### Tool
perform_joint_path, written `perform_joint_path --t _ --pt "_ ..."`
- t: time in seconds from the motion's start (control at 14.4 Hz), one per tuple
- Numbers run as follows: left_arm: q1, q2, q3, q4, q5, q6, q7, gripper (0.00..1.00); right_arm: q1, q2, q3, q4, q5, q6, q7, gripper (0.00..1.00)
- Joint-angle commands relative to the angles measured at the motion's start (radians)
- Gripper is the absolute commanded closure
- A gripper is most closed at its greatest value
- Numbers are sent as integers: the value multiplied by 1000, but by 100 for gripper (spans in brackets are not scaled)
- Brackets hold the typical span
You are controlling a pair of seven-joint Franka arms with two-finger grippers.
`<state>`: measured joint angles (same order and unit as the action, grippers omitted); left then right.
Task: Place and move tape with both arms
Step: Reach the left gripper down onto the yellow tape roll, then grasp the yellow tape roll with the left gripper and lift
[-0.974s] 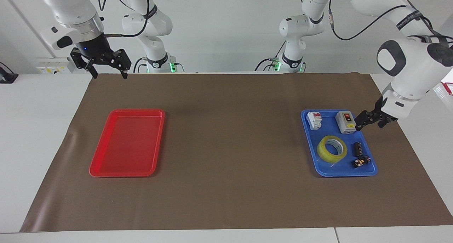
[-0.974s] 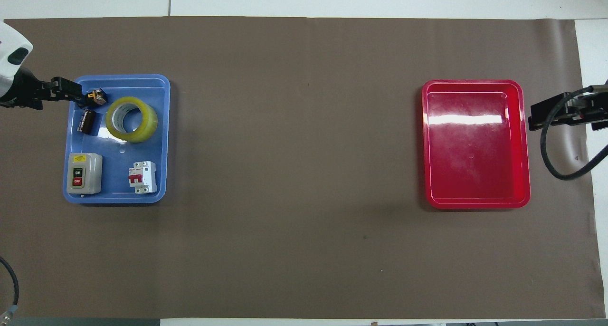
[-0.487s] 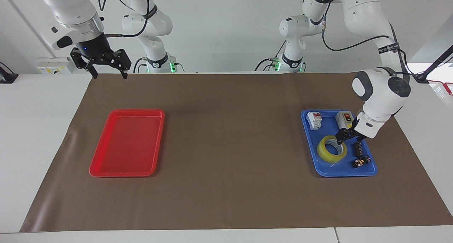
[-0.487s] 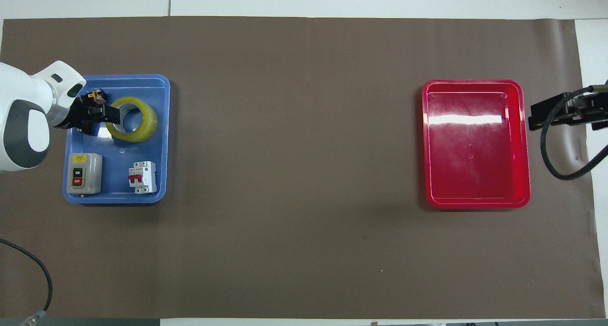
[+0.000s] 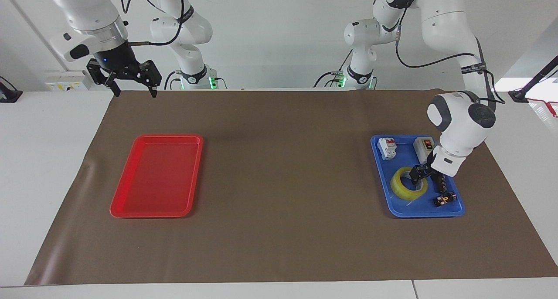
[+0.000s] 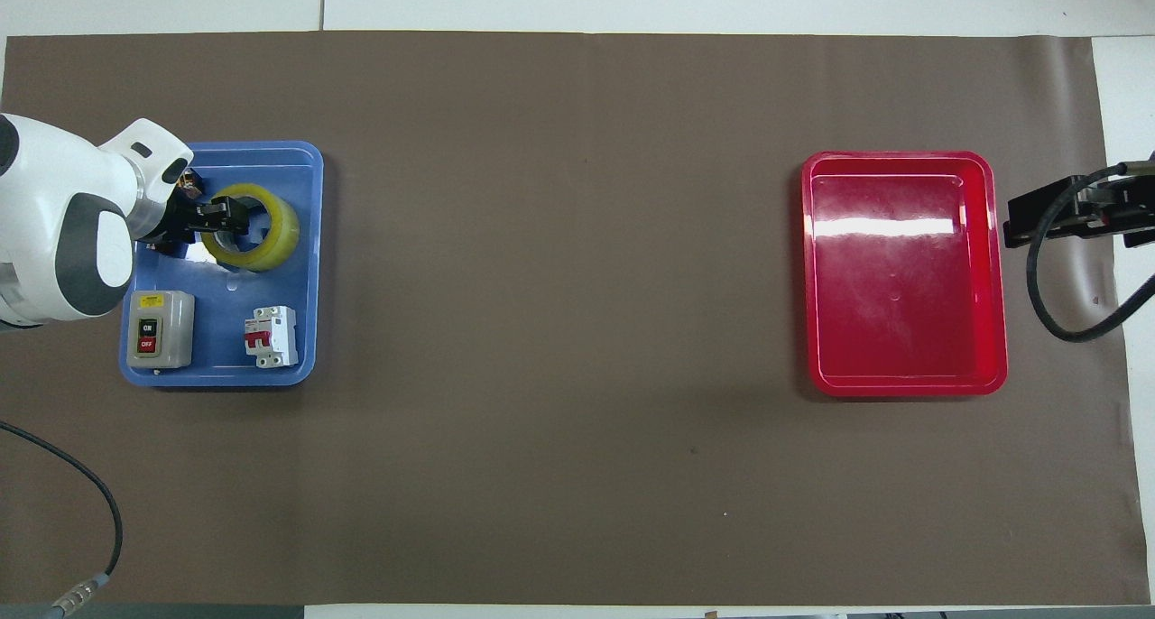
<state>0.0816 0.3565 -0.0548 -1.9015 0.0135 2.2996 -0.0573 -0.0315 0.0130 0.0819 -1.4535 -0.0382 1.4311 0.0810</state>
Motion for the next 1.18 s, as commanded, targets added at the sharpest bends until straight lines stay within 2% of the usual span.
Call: perform_joint_path --t 0.0,0.07,0.14,0.28,0.49,0.63,0.7,0.83,1.11 --pt "-8 -2 7 -7 23 14 -26 68 -10 -5 2 -2 14 -14 -29 0" --pt "-6 -2 7 -2 23 8 -24 90 -10 -5 2 -2 14 -14 -29 0" --pt "-6 -2 7 -1 23 1 -24 100 -10 -5 2 -2 14 -14 -29 0" --pt "-3 1 7 43 17 -60 -24 100 -10 -5 2 -2 14 -14 -29 0" --pt "-11 10 3 194 2 -245 -29 100 -10 -5 2 -2 14 -14 -29 0" --pt "-72 9 4 318 -20 -404 -94 100 -10 -5 2 -2 14 -15 -29 0" --pt "-116 10 4 370 -15 -463 -177 100 -10 -5 2 -2 14 -14 -29 0" --pt "-240 12 7 398 -12 -517 -376 100 -10 -5 2 -2 14 -14 -29 0" --pt "-469 18 4 420 -29 -471 -684 100 -10 -5 2 -2 14 -14 -29 0"
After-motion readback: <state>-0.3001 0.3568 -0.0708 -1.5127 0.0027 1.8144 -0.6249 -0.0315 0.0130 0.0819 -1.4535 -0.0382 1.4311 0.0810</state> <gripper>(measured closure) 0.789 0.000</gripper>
